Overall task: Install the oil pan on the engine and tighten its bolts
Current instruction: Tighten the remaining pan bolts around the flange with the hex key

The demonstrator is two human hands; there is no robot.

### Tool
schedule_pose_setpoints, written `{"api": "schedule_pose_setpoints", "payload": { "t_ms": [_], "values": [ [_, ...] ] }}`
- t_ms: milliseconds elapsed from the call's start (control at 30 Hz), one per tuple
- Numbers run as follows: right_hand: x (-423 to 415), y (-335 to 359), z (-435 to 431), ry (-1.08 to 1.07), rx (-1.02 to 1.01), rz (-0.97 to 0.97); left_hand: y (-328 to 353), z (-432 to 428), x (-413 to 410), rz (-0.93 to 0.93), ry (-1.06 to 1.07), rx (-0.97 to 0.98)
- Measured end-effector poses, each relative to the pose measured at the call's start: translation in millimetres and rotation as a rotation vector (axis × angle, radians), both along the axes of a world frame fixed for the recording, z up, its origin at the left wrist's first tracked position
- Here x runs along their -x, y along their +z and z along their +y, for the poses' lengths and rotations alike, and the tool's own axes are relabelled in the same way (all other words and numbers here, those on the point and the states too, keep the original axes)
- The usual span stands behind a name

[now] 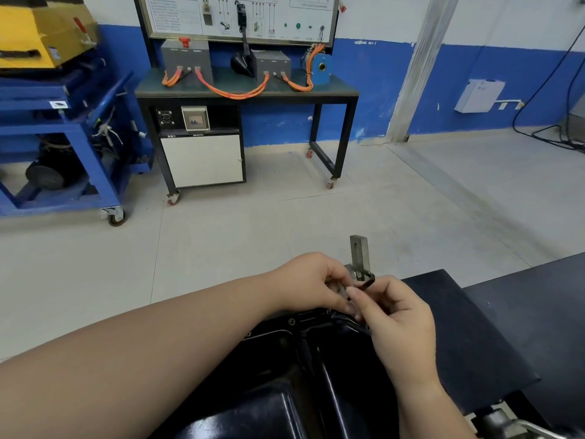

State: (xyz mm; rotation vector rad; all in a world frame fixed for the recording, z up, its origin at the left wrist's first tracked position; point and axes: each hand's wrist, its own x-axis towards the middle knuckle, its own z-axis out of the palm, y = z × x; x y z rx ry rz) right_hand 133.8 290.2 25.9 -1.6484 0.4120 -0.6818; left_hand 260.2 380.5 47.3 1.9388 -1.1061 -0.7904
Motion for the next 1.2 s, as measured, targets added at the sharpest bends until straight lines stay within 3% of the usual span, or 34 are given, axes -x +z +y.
{"api": "schedule_pose_setpoints", "payload": {
  "t_ms": [267, 567, 800, 1033, 1200],
  "values": [
    [1.2, 2.2, 2.2, 0.077, 0.07, -0.025, 1.0, 1.0, -1.2, -0.008, -0.019, -0.015],
    [-0.7, 0.0, 0.3, -0.022, 0.055, -0.006, -0.5, 0.6, -1.0, 0.007, -0.004, 0.0],
    [0.6, -1.0, -1.6, 0.138, 0.012, 0.0, -1.8, 3.6, -3.0, 0.069, 0.002, 0.027],
    [-1.0, 1.7, 0.8, 0.047, -0.018, -0.018, -0.1, 3.3, -1.6, 0.038, -0.007, -0.028],
    [0.0, 1.2, -1.1, 0.032, 0.084, 0.014, 1.5, 3.1, -1.8, 0.021, 0.002, -0.026]
  ]
}}
